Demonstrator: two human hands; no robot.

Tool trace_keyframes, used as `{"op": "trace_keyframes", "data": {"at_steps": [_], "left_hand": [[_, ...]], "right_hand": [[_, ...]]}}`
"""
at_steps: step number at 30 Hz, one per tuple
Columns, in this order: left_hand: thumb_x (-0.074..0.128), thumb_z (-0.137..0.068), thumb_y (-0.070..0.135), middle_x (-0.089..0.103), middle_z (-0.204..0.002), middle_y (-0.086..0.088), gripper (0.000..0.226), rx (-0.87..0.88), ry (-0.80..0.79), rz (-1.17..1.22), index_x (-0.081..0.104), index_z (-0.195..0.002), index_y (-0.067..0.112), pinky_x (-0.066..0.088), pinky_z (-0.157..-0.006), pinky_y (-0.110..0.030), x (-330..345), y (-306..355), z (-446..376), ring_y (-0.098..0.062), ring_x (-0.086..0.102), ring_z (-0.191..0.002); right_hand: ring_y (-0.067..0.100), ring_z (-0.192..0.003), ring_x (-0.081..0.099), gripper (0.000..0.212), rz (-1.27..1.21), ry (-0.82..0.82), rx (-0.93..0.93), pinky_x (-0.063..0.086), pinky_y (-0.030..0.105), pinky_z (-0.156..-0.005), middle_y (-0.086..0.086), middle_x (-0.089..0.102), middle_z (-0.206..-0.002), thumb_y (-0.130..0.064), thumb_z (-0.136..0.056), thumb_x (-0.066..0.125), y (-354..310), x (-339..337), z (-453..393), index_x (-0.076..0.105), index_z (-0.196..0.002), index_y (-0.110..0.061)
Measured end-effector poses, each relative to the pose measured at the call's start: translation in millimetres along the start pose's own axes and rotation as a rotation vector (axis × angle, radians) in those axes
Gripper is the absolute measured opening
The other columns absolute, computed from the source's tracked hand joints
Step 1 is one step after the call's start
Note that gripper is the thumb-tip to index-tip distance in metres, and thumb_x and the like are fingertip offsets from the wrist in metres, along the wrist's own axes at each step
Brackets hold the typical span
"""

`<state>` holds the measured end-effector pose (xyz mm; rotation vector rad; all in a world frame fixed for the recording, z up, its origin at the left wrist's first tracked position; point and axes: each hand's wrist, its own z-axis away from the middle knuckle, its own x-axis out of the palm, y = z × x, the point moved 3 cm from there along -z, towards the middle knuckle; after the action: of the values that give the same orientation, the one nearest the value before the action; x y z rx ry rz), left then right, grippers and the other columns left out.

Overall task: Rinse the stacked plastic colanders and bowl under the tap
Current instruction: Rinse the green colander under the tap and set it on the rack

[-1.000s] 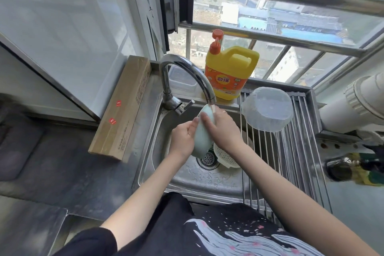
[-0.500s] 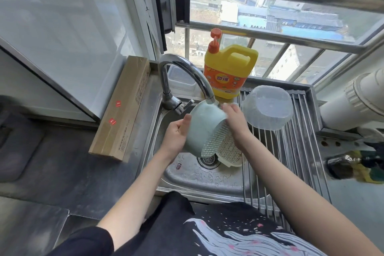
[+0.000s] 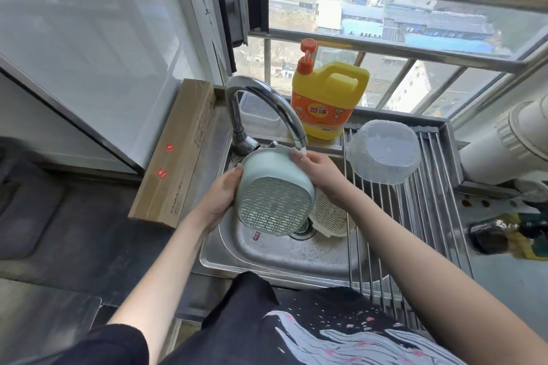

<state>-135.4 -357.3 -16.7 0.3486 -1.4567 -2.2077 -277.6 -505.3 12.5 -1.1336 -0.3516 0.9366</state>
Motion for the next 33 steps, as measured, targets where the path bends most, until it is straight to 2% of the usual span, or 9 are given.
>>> {"op": "trace_keyframes", "data": {"at_steps": [8,13,17,20,23,25,27,30,33], "left_hand": [[0.045,-0.092,0.054,0.063,-0.08,0.002,0.039,-0.061,-0.001,-0.115,0.064,-0.083,0.02,0.043,-0.065,-0.025,27.8,33.9,-18.8,-0.01,0.057,-0.069],[0.066,-0.061,0.07,0.037,-0.059,-0.004,0.055,0.017,0.058,-0.142,0.042,-0.056,0.02,0.023,-0.051,-0.03,45.4,30.8,-28.7,-0.014,0.034,-0.055],[0.063,-0.082,0.05,0.071,-0.073,-0.002,0.039,-0.043,0.151,0.183,0.068,-0.077,0.012,0.053,-0.066,-0.031,50.2,27.3,-21.4,-0.015,0.065,-0.067],[0.056,-0.076,0.059,0.074,-0.093,-0.008,0.052,-0.071,0.112,0.355,0.069,-0.097,0.013,0.056,-0.081,-0.037,47.3,11.4,-17.7,-0.023,0.07,-0.087],[0.037,-0.085,0.067,0.072,-0.101,-0.014,0.066,-0.151,0.09,0.564,0.067,-0.108,0.013,0.054,-0.087,-0.041,43.3,-3.7,-16.2,-0.026,0.068,-0.094],[0.033,-0.089,0.067,0.069,-0.107,-0.017,0.071,-0.189,0.111,0.62,0.063,-0.119,0.01,0.054,-0.088,-0.043,38.7,-9.3,-17.3,-0.028,0.066,-0.099],[0.038,-0.09,0.063,0.067,-0.108,-0.017,0.066,-0.197,0.194,0.515,0.059,-0.124,0.011,0.056,-0.081,-0.039,31.3,-13.2,-18.5,-0.027,0.065,-0.098],[0.037,-0.097,0.048,0.065,-0.081,-0.008,0.051,-0.17,0.245,0.273,0.06,-0.113,0.005,0.047,-0.051,-0.019,17.8,-10.7,-20.0,-0.01,0.061,-0.063],[0.037,-0.094,0.055,0.066,-0.074,0.002,0.052,-0.164,0.107,0.179,0.067,-0.101,0.013,0.032,-0.043,-0.019,18.8,3.0,-18.2,-0.008,0.053,-0.054]], "right_hand": [[0.017,-0.059,0.041,0.053,0.211,0.043,0.021,0.03,0.03,-0.062,0.008,0.045,-0.063,-0.059,-0.09,0.046,-17.4,5.4,-9.8,0.044,-0.06,-0.016],[0.015,-0.06,0.048,0.045,0.265,0.167,-0.006,0.033,0.029,-0.064,0.005,0.054,-0.065,-0.025,-0.101,0.037,-22.8,-3.9,-16.5,0.055,-0.062,-0.012],[0.02,-0.065,0.054,0.057,0.001,0.25,0.02,0.042,0.029,-0.067,0.019,0.061,-0.069,-0.045,-0.097,0.045,-9.7,-23.9,-11.5,0.062,-0.071,0.003],[0.027,-0.073,0.06,0.038,-0.08,0.151,0.02,0.049,0.037,-0.071,0.017,0.068,-0.082,-0.044,-0.09,0.057,-4.7,-28.1,-9.0,0.074,-0.081,-0.011],[0.029,-0.073,0.057,0.08,-0.082,0.117,-0.005,0.045,0.04,-0.071,0.023,0.062,-0.082,-0.065,-0.072,0.06,-6.1,-27.0,-8.6,0.066,-0.091,0.012],[0.028,-0.072,0.057,0.088,-0.034,0.119,0.003,0.045,0.037,-0.071,0.023,0.061,-0.08,-0.07,-0.071,0.057,-8.9,-22.2,-8.4,0.062,-0.092,0.016],[0.029,-0.074,0.06,0.075,0.009,0.128,0.066,0.047,0.034,-0.073,0.028,0.065,-0.084,-0.059,-0.085,0.051,-11.4,-18.8,-12.7,0.063,-0.094,0.015],[0.025,-0.072,0.052,0.042,0.314,0.119,0.082,0.042,0.034,-0.063,0.015,0.062,-0.079,-0.029,-0.1,0.042,-18.0,-13.1,-20.5,0.064,-0.09,0.005],[0.024,-0.075,0.047,0.023,0.432,0.043,0.059,0.034,0.035,-0.062,0.012,0.047,-0.073,-0.013,-0.1,0.033,-21.2,1.8,-20.7,0.047,-0.084,-0.006]]}}
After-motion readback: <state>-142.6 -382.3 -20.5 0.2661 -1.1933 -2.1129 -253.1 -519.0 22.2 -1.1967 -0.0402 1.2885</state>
